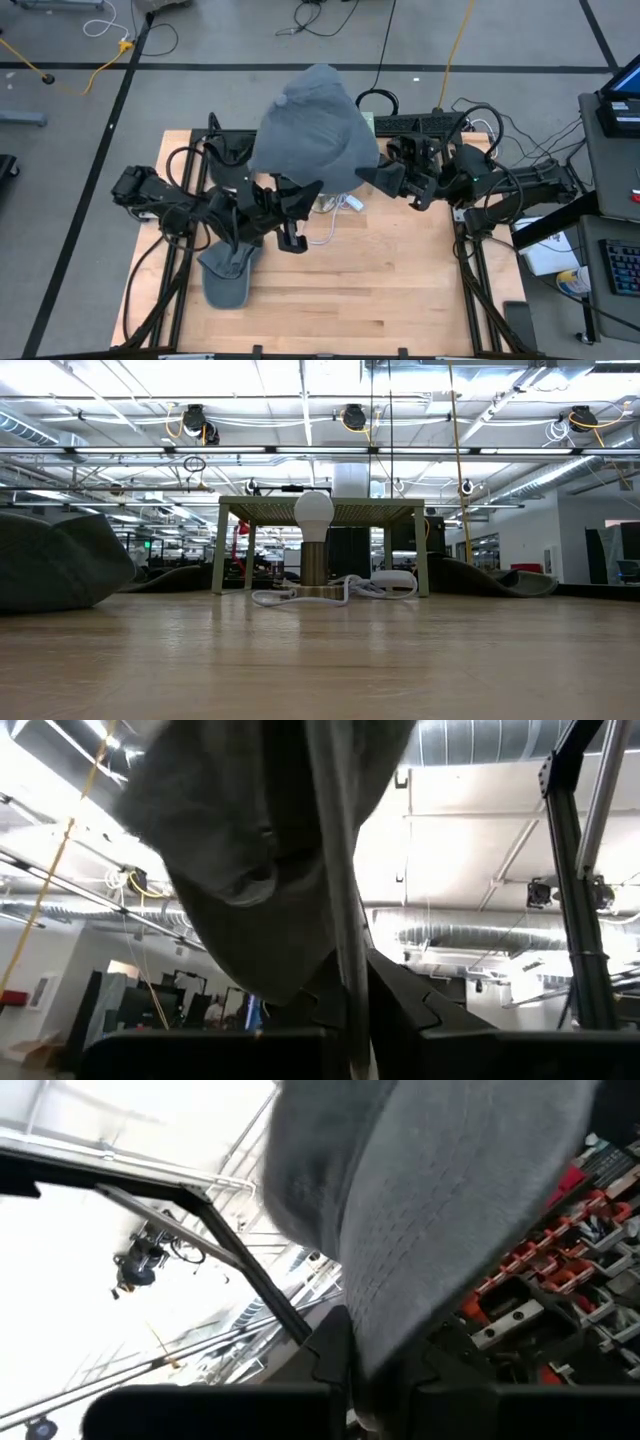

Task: Pick & Place hat
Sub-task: Put the right gray cap on the shelf

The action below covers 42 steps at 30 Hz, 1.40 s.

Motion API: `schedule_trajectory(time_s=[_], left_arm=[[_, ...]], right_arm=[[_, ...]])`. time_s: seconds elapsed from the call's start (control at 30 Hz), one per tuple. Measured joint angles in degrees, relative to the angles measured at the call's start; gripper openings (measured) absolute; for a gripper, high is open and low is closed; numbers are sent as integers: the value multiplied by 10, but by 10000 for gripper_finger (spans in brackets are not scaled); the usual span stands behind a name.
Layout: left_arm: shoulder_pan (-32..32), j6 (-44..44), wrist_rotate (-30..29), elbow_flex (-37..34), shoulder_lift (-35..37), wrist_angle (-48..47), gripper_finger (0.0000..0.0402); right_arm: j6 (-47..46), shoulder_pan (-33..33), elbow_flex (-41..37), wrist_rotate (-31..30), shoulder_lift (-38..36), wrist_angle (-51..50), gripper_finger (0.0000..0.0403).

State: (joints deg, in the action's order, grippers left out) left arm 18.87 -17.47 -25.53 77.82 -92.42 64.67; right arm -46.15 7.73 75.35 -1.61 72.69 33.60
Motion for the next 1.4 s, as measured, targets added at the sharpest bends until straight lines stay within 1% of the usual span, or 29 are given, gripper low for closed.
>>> schedule_trajectory(time_s=[0.1, 0.33, 0.43, 0.53, 0.63, 0.83, 0.97, 1.1, 1.17, 1.4], left_arm=[[0, 10, -5, 0, 1, -11, 44], [9, 23, -8, 0, 1, -34, 88], [14, 27, -16, 0, 6, -75, 108], [19, 32, -11, 0, 7, -120, 125], [33, 32, -8, 0, 8, -167, 137], [48, 78, -6, -1, 24, -289, 144], [54, 106, 9, 0, 34, -344, 145], [60, 123, 35, 0, 47, -395, 145], [63, 136, 37, 0, 52, -417, 145], [74, 171, 62, 0, 78, -497, 145]], right_arm=[[5, 0, 0, -7, 0, 1, 12], [37, -2, 0, -2, -8, 1, 6], [47, -8, 0, 7, -18, 5, 5], [65, -13, 0, 8, -32, 10, 5], [65, -25, 0, 26, -48, 12, 5], [28, -60, 0, 108, -72, 4, 5], [-26, -101, 0, 169, -79, -9, 5], [-86, -149, 0, 232, -77, -53, 5], [-110, -173, 0, 262, -77, -76, 5], [-174, -258, 0, 340, -83, -178, 5]])
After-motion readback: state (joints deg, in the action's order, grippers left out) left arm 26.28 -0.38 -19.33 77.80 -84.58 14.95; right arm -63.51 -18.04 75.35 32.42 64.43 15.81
